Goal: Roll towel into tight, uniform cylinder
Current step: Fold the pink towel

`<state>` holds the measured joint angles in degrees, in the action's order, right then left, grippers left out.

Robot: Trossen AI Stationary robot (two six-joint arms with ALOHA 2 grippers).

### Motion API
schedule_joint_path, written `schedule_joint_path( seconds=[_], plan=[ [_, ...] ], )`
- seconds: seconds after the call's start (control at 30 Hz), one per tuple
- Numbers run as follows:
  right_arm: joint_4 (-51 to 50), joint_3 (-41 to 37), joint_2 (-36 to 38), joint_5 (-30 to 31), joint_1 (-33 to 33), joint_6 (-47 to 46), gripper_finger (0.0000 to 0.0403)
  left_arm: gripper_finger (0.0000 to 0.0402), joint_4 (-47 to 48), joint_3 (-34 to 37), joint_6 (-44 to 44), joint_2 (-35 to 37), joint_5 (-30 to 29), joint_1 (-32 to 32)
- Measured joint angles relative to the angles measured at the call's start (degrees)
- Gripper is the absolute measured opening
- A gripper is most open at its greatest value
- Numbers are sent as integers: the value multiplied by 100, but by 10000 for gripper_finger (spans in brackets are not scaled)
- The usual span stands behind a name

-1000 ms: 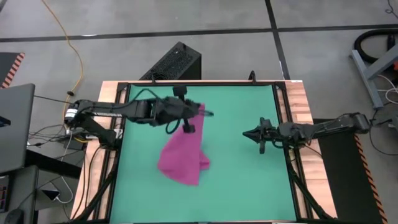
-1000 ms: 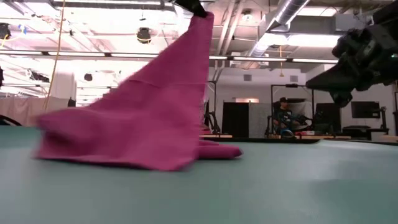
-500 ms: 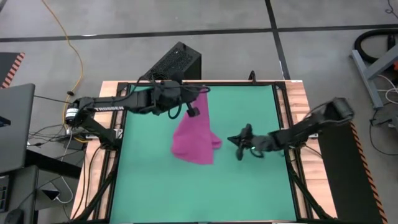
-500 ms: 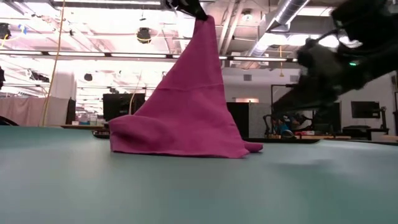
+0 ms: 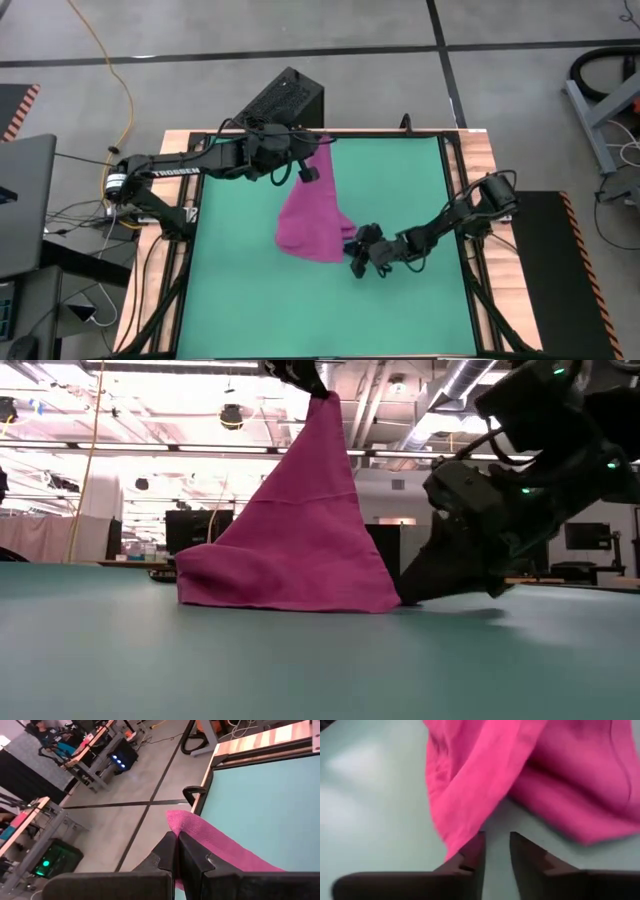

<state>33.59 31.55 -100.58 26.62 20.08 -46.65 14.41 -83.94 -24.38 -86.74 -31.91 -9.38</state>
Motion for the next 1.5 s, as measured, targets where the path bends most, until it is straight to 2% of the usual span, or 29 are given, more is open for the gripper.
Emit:
schedule_joint_path(
  seconds=[0.2, 0.33, 0.57, 1.0, 1.2, 1.33, 1.4, 1.5],
  plan=[
    [31, -4, 14, 47, 179, -327, 187, 0, 24, 0, 0, 0, 5, -144],
    [209, -4, 14, 102, 162, -359, 211, 0, 23, 0, 4, 0, 9, -215],
    [286, -2, 3, 320, -81, 36, 210, 0, 23, 0, 67, 0, 301, -237],
    [288, 67, -21, 41, -173, 66, 203, 0, 0, 0, 15, 2, 320, -235],
    [384, 557, -722, 1, -194, 102, 202, 0, 4, -2, 12, 4, 322, -235],
    [327, 855, -946, 17, -162, 306, 171, 0, 15, -2, -12, 4, 318, -235],
    [272, 915, -956, 19, -149, 326, 132, 0, 2, -2, -78, 4, 314, -235],
    [103, 916, -812, -117, -133, 302, 48, 0, 12, -2, -152, 4, 294, -235]
  ],
)
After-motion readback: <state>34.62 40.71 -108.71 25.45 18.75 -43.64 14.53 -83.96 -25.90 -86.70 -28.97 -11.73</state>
